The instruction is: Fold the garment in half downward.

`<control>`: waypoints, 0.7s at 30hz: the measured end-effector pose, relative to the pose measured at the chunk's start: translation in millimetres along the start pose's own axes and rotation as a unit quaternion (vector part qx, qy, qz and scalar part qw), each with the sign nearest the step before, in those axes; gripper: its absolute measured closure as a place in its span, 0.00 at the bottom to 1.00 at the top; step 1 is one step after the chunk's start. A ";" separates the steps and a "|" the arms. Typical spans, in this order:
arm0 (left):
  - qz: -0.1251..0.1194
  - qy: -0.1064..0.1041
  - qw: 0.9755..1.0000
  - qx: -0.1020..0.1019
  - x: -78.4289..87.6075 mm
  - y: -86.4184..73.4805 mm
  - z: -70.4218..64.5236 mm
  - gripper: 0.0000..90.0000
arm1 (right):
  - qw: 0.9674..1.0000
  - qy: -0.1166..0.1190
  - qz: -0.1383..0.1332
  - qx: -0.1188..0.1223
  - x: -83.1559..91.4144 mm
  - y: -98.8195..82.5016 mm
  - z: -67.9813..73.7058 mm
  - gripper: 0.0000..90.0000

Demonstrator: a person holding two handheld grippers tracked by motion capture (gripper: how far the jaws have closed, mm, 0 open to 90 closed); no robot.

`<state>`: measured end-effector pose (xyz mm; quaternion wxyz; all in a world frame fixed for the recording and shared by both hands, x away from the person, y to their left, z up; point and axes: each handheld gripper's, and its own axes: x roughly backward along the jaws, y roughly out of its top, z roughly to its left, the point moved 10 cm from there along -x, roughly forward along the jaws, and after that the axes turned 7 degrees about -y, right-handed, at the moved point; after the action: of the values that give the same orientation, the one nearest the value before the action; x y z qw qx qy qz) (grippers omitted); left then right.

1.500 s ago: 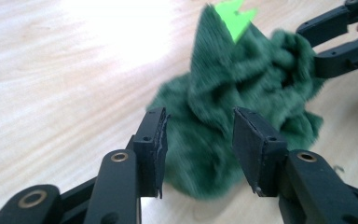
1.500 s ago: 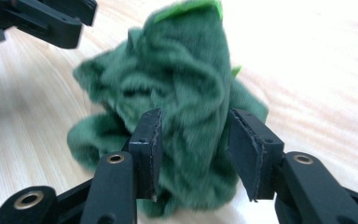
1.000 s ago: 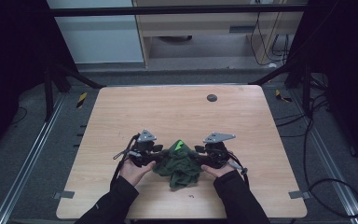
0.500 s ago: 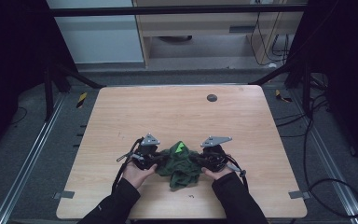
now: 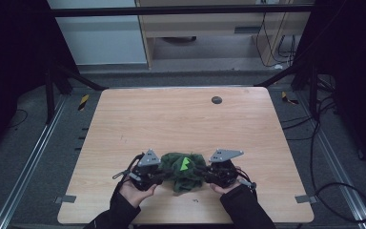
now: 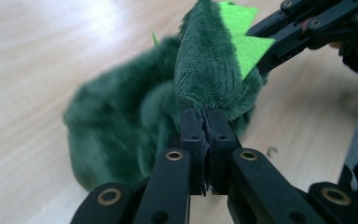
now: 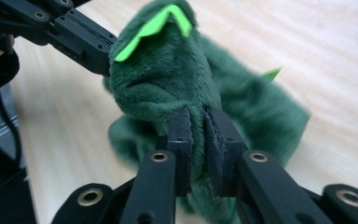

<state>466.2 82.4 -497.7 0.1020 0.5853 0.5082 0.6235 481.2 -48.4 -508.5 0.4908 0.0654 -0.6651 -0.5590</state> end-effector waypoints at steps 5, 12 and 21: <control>0.018 -0.014 1.000 -0.006 -4.3 -19.3 -10.8 0.97 | 1.000 0.011 0.009 -0.004 3.6 -15.2 7.8 0.85; 0.019 -0.002 1.000 -0.014 0.4 -23.2 -13.1 0.94 | 1.000 0.011 -0.003 -0.017 14.4 -10.1 6.3 0.84; -0.020 0.032 0.999 0.007 37.2 -12.2 4.9 0.90 | 0.999 -0.010 -0.028 -0.034 23.5 3.4 -5.4 0.94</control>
<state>453.7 117.4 -484.6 0.0939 0.5554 0.5273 0.6362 474.8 -65.7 -492.7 0.4703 0.0622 -0.6486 -0.5952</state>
